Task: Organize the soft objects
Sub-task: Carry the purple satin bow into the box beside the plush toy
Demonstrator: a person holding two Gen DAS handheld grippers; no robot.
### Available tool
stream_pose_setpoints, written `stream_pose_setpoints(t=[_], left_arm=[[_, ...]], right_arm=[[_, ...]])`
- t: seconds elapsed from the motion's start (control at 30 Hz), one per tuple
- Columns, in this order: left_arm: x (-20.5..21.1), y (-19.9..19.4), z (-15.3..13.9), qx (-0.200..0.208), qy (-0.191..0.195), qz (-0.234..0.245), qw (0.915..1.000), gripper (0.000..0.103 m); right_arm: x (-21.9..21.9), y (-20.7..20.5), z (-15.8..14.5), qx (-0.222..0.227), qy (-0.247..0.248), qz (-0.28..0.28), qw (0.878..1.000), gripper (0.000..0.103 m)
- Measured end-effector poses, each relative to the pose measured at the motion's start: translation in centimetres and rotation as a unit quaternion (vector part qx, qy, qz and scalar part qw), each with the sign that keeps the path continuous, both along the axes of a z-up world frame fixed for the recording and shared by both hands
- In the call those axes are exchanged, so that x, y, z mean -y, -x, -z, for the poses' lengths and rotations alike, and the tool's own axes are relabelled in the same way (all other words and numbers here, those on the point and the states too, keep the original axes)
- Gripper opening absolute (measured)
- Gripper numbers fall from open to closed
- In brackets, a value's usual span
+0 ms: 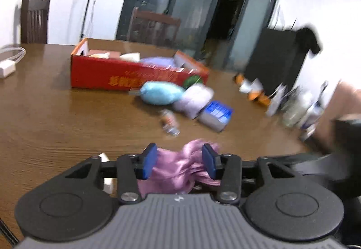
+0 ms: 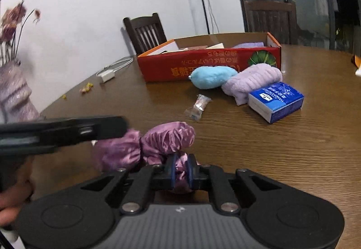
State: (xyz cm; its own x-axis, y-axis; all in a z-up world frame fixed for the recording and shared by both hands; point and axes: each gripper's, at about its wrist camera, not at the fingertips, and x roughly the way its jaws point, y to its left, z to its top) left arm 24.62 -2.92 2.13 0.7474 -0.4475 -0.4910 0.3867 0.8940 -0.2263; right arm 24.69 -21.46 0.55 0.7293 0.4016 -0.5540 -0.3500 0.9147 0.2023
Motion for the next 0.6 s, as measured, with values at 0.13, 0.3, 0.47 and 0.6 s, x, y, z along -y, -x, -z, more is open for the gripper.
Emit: stream_pose_setpoints(t=[0.13, 0.3, 0.47, 0.6], left_arm=[[1.2, 1.0, 1.1, 0.019, -0.040, -0.001, 0.9990, 0.040], [0.9, 2.1, 1.3, 0.019, -0.033, 0.008, 0.9992, 0.039], [0.6, 3.0, 1.2, 0.028, -0.035, 0.007, 0.9990, 0.039], [-2.6, 3.0, 0.4, -0.001, 0.078, 0.005, 0.9969, 0.048]], right_arm=[[1.1, 1.3, -1.1, 0.014, -0.013, 0.007, 1.000, 0.015], [2.4, 0.4, -3.5, 0.037, -0.079, 0.011, 0.996, 0.033], [0.6, -2.5, -2.1, 0.000, -0.042, 0.020, 0.999, 0.030], [0.8, -0.4, -1.7, -0.003, -0.027, 0.004, 1.000, 0.027]])
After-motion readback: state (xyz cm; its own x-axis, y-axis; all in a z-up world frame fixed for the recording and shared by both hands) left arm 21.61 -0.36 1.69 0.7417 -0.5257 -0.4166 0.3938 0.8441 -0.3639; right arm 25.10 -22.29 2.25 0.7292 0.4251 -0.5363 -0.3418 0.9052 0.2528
